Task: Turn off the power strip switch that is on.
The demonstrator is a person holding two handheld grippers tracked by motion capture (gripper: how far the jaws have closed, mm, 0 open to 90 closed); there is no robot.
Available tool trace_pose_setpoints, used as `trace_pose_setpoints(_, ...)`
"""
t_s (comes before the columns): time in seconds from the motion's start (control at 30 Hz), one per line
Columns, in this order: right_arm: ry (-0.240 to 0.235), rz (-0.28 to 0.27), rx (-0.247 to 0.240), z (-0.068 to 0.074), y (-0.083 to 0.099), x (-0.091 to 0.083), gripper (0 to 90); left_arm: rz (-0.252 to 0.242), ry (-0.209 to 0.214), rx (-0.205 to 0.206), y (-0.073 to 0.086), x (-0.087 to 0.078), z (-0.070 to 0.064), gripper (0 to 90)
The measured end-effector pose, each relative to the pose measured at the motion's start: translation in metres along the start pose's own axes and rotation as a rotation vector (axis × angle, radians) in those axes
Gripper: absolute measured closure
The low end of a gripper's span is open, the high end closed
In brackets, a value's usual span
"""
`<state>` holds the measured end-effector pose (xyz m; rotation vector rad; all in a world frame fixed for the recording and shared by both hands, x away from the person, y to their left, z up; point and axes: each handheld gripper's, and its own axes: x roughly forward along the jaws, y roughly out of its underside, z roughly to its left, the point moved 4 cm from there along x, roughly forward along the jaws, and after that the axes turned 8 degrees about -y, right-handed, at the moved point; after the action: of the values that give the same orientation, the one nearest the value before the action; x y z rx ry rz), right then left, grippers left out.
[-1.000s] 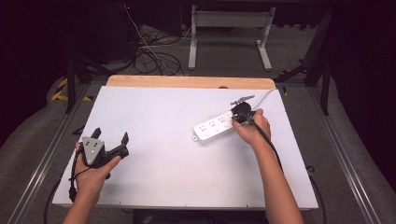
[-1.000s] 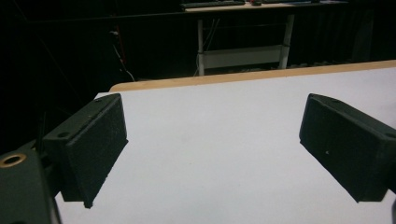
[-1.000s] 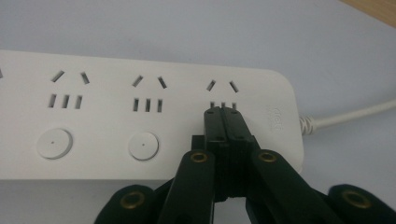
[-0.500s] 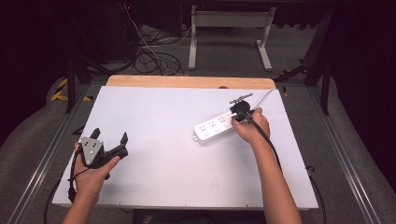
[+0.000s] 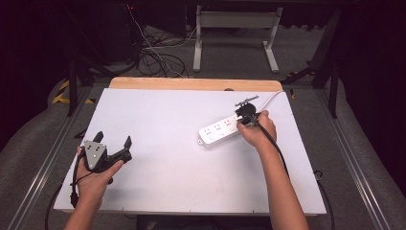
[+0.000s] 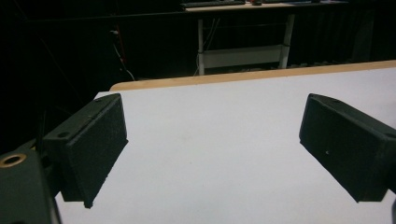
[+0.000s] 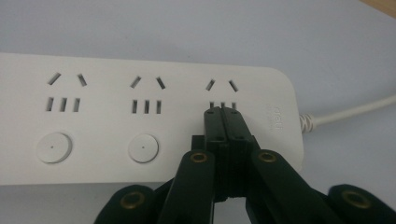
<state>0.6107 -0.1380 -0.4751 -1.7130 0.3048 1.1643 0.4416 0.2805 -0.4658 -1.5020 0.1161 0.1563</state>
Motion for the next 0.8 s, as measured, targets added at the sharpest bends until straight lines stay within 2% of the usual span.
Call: trace_pose_setpoints(0.8, -0.007, -0.002, 0.008, -0.0008, -0.0001, 0.0, 90.0, 0.0, 0.001, 0.001, -0.0001, -0.0001, 0.0001, 8.4)
